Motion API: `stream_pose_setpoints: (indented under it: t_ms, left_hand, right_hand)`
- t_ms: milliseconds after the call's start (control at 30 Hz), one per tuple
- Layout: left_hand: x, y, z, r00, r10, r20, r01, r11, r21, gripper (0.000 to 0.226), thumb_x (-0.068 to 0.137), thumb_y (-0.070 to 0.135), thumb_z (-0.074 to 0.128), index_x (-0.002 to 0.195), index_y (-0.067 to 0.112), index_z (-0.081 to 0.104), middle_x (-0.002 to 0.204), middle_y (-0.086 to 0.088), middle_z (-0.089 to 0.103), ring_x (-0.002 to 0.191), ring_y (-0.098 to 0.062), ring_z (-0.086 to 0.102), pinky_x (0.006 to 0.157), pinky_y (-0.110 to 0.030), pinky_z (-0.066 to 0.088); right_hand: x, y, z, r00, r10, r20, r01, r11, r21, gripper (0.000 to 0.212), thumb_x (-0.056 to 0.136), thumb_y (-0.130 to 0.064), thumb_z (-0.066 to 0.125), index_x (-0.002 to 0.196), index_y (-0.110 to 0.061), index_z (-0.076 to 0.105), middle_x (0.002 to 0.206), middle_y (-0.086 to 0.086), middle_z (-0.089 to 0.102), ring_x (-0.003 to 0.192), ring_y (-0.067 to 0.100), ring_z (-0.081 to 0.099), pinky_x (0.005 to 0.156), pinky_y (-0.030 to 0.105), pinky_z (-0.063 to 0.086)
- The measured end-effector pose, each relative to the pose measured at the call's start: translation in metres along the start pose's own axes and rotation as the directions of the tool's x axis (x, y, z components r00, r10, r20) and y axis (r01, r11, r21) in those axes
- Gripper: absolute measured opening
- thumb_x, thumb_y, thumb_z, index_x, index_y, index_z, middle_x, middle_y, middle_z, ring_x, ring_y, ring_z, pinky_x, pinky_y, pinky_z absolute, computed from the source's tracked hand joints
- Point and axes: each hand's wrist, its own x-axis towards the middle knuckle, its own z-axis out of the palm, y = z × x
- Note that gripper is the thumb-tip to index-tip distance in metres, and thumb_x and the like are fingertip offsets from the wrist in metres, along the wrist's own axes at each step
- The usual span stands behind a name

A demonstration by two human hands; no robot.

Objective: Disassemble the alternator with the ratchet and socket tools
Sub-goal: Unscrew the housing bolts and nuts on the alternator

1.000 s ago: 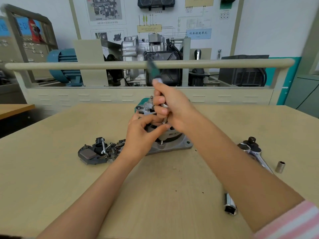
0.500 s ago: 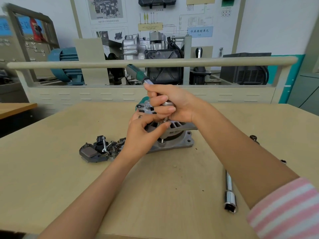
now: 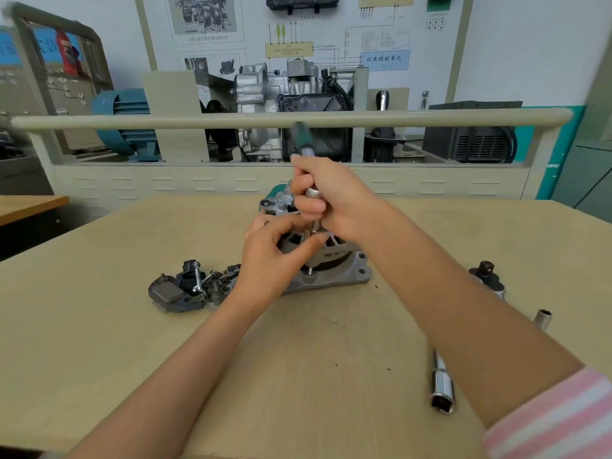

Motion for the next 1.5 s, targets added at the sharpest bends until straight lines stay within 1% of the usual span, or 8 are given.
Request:
stream_pose_setpoints:
  t_ms: [167,433,567,700,833,967,1267,1500]
  left_hand:
    - [0.0,0.0,-0.003,0.999,-0.003,0.04,0.004,1.0,-0.014,0.025,0.078,0.022,0.074,0.08,0.045,0.063,0.078,0.016,0.058,0.096,-0.017,0.047,0.084,-0.023,0.039]
    - [0.0,0.0,0.001,0.999,0.033,-0.002,-0.033,0.999,0.001,0.03,0.072,0.02,0.073,0.068,0.044,0.056,0.064,0.027,0.06,0.087,-0.016,0.048,0.083,-0.015,0.033]
    - [0.0,0.001,0.0,1.0,0.019,0.007,-0.019,1.0,0.02,0.014,0.073,0.036,0.071,0.078,0.045,0.062,0.078,0.017,0.059,0.091,-0.013,0.047,0.081,-0.024,0.037]
    - [0.0,0.0,-0.003,1.0,-0.016,0.023,0.017,0.999,-0.03,0.018,0.074,0.035,0.072,0.08,0.049,0.063,0.076,0.021,0.059,0.093,-0.01,0.046,0.079,-0.013,0.037]
    - [0.001,0.001,0.0,1.0,-0.024,-0.017,0.023,1.0,-0.017,0.031,0.074,0.014,0.074,0.071,0.041,0.061,0.066,0.025,0.06,0.087,-0.009,0.045,0.077,-0.023,0.036]
    - [0.001,0.001,0.001,1.0,-0.001,-0.003,0.001,1.0,0.001,0.034,0.071,0.006,0.065,0.063,0.036,0.051,0.058,0.03,0.055,0.072,0.006,0.041,0.075,-0.033,0.03]
    - [-0.001,0.003,-0.003,1.0,-0.024,0.016,0.025,0.998,-0.054,0.028,0.078,0.02,0.073,0.08,0.047,0.063,0.077,0.031,0.06,0.095,-0.016,0.047,0.084,-0.025,0.04]
    - [0.001,0.002,0.001,1.0,-0.005,-0.008,0.005,0.999,-0.033,0.033,0.069,0.006,0.069,0.064,0.036,0.055,0.059,0.032,0.055,0.072,0.008,0.041,0.07,-0.029,0.03]
  right_hand:
    - [-0.002,-0.007,-0.012,0.942,0.118,0.313,-0.096,0.992,-0.086,0.031,0.1,-0.026,0.038,0.071,-0.016,0.04,0.037,-0.011,0.035,0.024,0.001,0.024,0.033,0.015,0.015]
    - [-0.007,0.02,0.012,0.809,-0.221,-0.544,0.327,0.939,0.104,0.029,0.101,-0.022,0.034,0.074,-0.015,0.04,0.056,-0.002,0.049,0.033,0.006,0.035,0.033,0.017,0.028]
    - [-0.002,-0.002,-0.003,0.999,-0.001,-0.048,-0.001,1.0,-0.032,0.03,0.1,-0.02,0.038,0.071,-0.016,0.04,0.039,-0.01,0.04,0.026,0.004,0.024,0.032,0.017,0.017]
    - [-0.003,-0.008,-0.008,0.97,0.099,0.221,-0.068,0.987,-0.145,0.027,0.1,-0.023,0.04,0.074,-0.015,0.042,0.039,-0.01,0.036,0.026,0.002,0.022,0.037,0.018,0.011]
    - [-0.008,0.009,0.007,0.978,-0.119,-0.171,0.134,0.987,0.084,0.027,0.099,-0.021,0.043,0.074,-0.013,0.046,0.044,-0.008,0.044,0.027,0.004,0.029,0.032,0.016,0.021]
    - [-0.011,0.028,0.024,0.768,-0.289,-0.571,0.399,0.914,0.074,0.027,0.102,-0.021,0.033,0.076,-0.014,0.04,0.058,0.0,0.05,0.037,0.004,0.039,0.039,0.019,0.033]
    - [-0.007,-0.001,-0.006,0.992,0.018,0.126,-0.014,1.0,-0.027,0.026,0.101,-0.023,0.038,0.077,-0.013,0.046,0.041,-0.01,0.041,0.027,0.003,0.024,0.031,0.016,0.02]
    - [-0.011,0.026,0.024,0.772,-0.291,-0.565,0.392,0.918,0.063,0.025,0.101,-0.018,0.032,0.078,-0.016,0.041,0.056,-0.001,0.052,0.038,0.006,0.04,0.04,0.02,0.034]
